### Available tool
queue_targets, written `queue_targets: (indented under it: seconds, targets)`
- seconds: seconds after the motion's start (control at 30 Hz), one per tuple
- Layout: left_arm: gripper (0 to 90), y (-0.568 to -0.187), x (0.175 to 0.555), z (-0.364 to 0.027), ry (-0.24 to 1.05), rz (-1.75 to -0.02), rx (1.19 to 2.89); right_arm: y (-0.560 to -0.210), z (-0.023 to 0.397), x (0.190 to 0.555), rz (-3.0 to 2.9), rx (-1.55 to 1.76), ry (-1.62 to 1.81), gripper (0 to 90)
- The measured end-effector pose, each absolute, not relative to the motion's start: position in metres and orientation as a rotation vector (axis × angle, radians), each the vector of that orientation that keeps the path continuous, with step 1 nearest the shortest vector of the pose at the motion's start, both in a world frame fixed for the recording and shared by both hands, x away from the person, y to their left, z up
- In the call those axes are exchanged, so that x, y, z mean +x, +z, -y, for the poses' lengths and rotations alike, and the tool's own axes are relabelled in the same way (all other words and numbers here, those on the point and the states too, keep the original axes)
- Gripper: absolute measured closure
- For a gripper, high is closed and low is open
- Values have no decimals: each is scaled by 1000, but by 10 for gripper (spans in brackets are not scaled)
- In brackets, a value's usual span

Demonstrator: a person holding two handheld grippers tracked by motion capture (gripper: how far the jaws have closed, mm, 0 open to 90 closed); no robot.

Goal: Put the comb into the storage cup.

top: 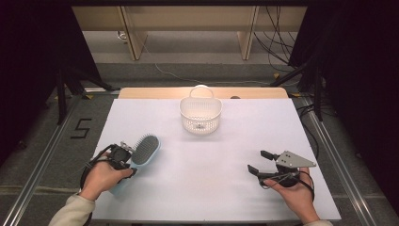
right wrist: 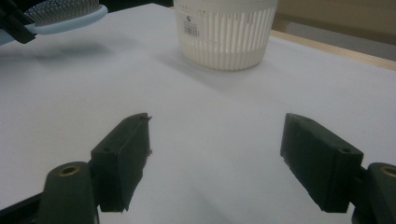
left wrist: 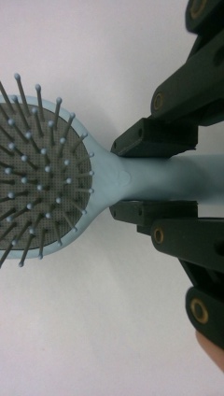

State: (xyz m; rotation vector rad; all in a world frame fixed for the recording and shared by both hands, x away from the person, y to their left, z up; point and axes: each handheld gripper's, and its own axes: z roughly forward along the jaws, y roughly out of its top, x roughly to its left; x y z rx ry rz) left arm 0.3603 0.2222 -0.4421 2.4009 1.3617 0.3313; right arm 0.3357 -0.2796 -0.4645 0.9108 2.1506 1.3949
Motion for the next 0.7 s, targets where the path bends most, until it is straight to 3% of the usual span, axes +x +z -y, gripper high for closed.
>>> queue_targets:
  seconds: [0.7]
  targets:
    - [700, -436, 363, -228, 435, -1398, 2227, -464, 280, 335, -2150, 911, 1393, 249]
